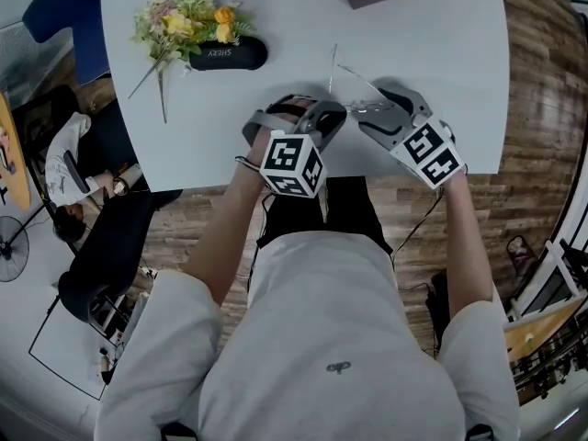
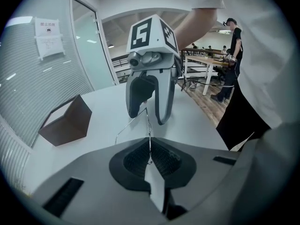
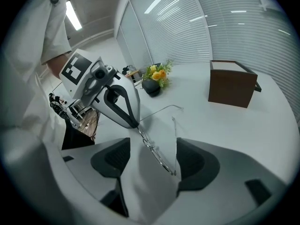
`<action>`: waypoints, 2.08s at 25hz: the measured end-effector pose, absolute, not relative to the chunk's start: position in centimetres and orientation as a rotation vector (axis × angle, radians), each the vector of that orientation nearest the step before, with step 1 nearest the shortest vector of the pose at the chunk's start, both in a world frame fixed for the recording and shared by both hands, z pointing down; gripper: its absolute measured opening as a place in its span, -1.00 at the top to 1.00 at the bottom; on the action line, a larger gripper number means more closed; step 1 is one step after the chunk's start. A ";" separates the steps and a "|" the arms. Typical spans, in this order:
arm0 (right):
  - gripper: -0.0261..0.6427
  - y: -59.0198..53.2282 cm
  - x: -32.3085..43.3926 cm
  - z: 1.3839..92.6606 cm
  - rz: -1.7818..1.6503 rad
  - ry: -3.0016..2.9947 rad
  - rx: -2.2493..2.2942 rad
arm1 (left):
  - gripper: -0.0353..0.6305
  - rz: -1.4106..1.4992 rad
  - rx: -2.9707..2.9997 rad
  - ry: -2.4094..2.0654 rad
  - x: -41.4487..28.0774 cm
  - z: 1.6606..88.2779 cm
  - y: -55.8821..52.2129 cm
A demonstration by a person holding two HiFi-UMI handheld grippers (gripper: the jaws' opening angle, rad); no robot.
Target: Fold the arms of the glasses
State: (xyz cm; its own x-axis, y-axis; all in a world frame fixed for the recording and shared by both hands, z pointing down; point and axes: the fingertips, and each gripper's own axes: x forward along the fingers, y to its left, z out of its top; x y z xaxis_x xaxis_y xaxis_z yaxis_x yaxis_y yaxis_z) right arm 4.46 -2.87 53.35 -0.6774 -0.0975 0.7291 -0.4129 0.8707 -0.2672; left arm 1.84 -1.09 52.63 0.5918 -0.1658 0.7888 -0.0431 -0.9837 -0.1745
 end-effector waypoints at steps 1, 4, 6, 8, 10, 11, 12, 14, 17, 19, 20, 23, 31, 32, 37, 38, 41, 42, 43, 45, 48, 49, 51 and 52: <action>0.03 -2.8 4.4 53.3 0.535 -2.282 0.361 | 0.82 -1.347 -2.679 0.173 1.9 52.6 -1.0; 0.08 -2.5 4.3 53.3 0.533 -2.283 0.339 | 0.82 -1.341 -2.681 0.167 2.0 52.6 -0.9; 0.08 -2.3 4.1 53.3 0.525 -2.281 0.318 | 0.82 -1.340 -2.679 0.164 2.0 52.6 -0.8; 0.08 -1.9 4.0 53.4 0.510 -2.277 0.296 | 0.82 -1.341 -2.675 0.165 2.0 52.7 -0.8; 0.08 -1.6 3.8 53.3 0.498 -2.275 0.275 | 0.82 -1.343 -2.672 0.169 1.9 52.6 -0.8; 0.11 -1.4 3.7 53.3 0.492 -2.274 0.263 | 0.82 -1.343 -2.671 0.172 1.9 52.6 -0.9; 0.12 -1.2 3.6 53.3 0.485 -2.271 0.253 | 0.82 -1.344 -2.671 0.176 2.0 52.6 -0.9; 0.13 -1.0 3.5 53.5 0.471 -2.263 0.236 | 0.82 -1.346 -2.670 0.176 2.1 52.6 -0.9; 0.13 -1.1 3.4 53.6 0.451 -2.266 0.248 | 0.82 -1.347 -2.665 0.172 2.2 52.7 -0.9; 0.14 -2.0 3.5 53.3 0.444 -2.284 0.303 | 0.82 -1.345 -2.665 0.171 2.3 52.6 -0.9; 0.11 -2.5 3.6 53.1 0.446 -2.290 0.328 | 0.82 -1.343 -2.665 0.169 2.3 52.6 -0.9; 0.04 -3.0 3.7 53.4 0.442 -2.276 0.323 | 0.82 -1.343 -2.666 0.167 2.2 52.7 -0.9; 0.03 -1.7 3.6 54.5 0.394 -2.212 0.204 | 0.82 -1.346 -2.668 0.183 2.3 52.6 -1.0; 0.03 -1.6 3.4 54.5 0.396 -2.215 0.200 | 0.82 -1.347 -2.668 0.184 2.3 52.6 -1.0; 0.05 -1.4 3.1 54.3 0.395 -2.224 0.176 | 0.82 -1.353 -2.674 0.199 2.3 52.6 -1.3; 0.06 -1.4 3.1 54.3 0.392 -2.223 0.170 | 0.82 -1.356 -2.675 0.203 2.2 52.6 -1.3; 0.09 -1.2 3.1 54.3 0.381 -2.218 0.158 | 0.82 -1.361 -2.679 0.211 2.2 52.6 -1.4; 0.11 -1.2 3.1 54.3 0.375 -2.218 0.158 | 0.82 -1.363 -2.680 0.212 2.2 52.7 -1.4; 0.12 -1.3 3.1 54.4 0.371 -2.216 0.159 | 0.82 -1.363 -2.681 0.214 2.2 52.7 -1.5; 0.15 -1.3 3.2 54.4 0.366 -2.212 0.160 | 0.82 -1.363 -2.683 0.218 2.2 52.7 -1.5; 0.15 -1.4 3.2 54.4 0.352 -2.209 0.165 | 0.82 -1.363 -2.688 0.218 2.2 52.7 -1.5; 0.14 -1.5 3.2 54.4 0.345 -2.210 0.172 | 0.82 -1.363 -2.690 0.216 2.2 52.7 -1.5; 0.14 -1.7 3.5 54.0 0.338 -2.217 0.204 | 0.82 -1.364 -2.695 0.213 2.3 52.7 -1.4; 0.14 -1.9 3.7 53.8 0.341 -2.225 0.230 | 0.82 -1.362 -2.697 0.214 2.4 52.6 -1.4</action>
